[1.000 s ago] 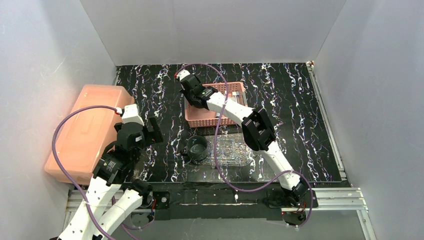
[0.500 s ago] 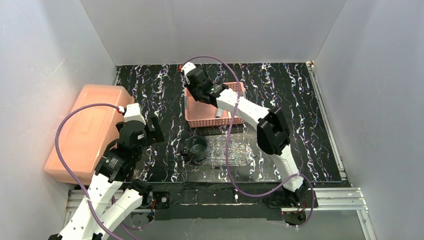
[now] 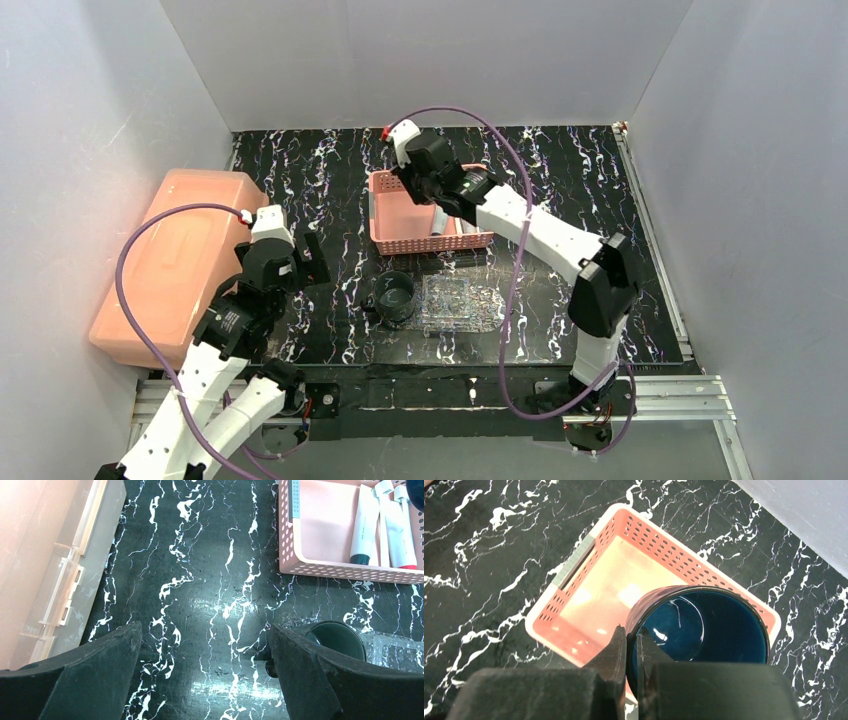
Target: Prepare toiletry sets of a toothbrush and toothpaste on the tray
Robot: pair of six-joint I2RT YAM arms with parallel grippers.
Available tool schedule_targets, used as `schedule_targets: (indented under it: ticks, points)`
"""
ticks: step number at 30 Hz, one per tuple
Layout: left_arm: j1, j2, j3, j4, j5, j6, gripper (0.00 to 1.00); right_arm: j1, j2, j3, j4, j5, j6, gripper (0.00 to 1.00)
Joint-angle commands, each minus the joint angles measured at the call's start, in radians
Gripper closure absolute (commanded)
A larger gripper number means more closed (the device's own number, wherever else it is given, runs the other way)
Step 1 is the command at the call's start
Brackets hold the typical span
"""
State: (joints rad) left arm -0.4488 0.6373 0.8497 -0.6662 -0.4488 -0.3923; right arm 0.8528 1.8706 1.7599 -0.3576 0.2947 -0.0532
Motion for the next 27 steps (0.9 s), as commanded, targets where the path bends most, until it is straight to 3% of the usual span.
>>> schedule_targets:
  ticks: [1, 16, 27]
  points:
    - [-0.002, 0.01, -0.002, 0.007, -0.008, 0.009, 0.02, -0.001, -0.164, -0.091, 0.038, -0.013, -0.039, 0.99]
    - [0.02, 0.019, -0.001, 0.007, 0.001, 0.012, 0.02, -0.001, -0.626, -0.536, -0.101, 0.026, 0.006, 0.99]
    - [0.039, 0.027, -0.001, 0.007, 0.015, 0.012, 0.02, -0.001, -0.824, -0.739, -0.224, 0.001, 0.149, 0.99]
